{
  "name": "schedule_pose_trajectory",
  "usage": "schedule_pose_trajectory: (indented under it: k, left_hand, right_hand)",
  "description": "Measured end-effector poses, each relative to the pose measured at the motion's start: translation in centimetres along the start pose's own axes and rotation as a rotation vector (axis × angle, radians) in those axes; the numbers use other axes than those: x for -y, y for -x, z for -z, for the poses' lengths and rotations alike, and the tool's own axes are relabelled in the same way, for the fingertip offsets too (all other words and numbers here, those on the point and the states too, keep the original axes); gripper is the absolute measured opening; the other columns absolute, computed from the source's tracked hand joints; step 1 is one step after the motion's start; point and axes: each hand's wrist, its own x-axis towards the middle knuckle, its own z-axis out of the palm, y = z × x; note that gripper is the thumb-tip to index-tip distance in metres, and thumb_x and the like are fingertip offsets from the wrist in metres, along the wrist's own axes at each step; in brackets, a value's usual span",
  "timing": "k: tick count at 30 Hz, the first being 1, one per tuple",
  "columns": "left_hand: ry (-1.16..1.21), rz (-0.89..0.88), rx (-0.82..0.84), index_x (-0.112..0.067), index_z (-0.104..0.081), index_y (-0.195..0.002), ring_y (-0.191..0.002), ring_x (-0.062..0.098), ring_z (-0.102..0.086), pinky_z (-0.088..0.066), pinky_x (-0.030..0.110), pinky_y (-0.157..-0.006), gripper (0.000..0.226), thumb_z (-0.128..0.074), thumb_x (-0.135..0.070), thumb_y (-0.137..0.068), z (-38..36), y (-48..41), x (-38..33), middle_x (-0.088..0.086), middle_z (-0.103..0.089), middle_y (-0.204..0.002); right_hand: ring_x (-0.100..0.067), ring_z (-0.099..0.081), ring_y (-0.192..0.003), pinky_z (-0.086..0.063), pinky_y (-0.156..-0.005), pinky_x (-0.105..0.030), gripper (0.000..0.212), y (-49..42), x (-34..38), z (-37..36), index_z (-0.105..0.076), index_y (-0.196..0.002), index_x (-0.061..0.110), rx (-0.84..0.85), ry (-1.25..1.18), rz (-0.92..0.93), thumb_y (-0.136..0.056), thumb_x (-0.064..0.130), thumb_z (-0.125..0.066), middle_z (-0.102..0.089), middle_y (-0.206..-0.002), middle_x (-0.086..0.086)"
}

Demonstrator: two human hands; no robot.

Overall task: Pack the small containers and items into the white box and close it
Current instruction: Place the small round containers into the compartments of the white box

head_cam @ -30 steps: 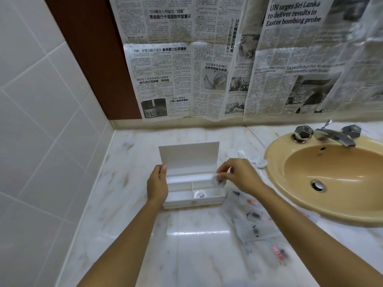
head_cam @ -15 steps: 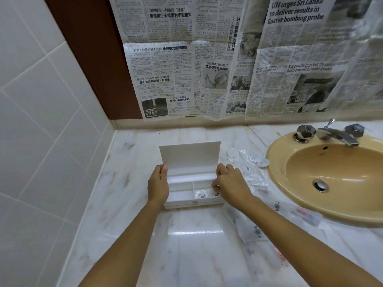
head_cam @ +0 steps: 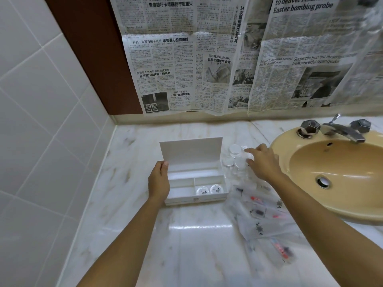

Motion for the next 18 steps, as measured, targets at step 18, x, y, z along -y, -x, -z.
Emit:
schedule_pose_trajectory:
  k: [18]
  left_hand:
    - [-0.007, -0.004, -0.005, -0.017, -0.059, -0.102, -0.077, 0.009, -0.054, -0.041, 0.017, -0.065, 0.028, -0.037, -0.035, -0.106, 0.1, 0.2, -0.4, -0.004, -0.063, -0.090]
  right_hand:
    - [-0.026, -0.056, -0.108, -0.033, -0.087, -0.040, 0.031, 0.1, -1.3, -1.6, -0.060, -0.122, 0.029, -0.037, -0.053, 0.019, -0.090, 0.027, -0.064, -0.064, -0.113, 0.000]
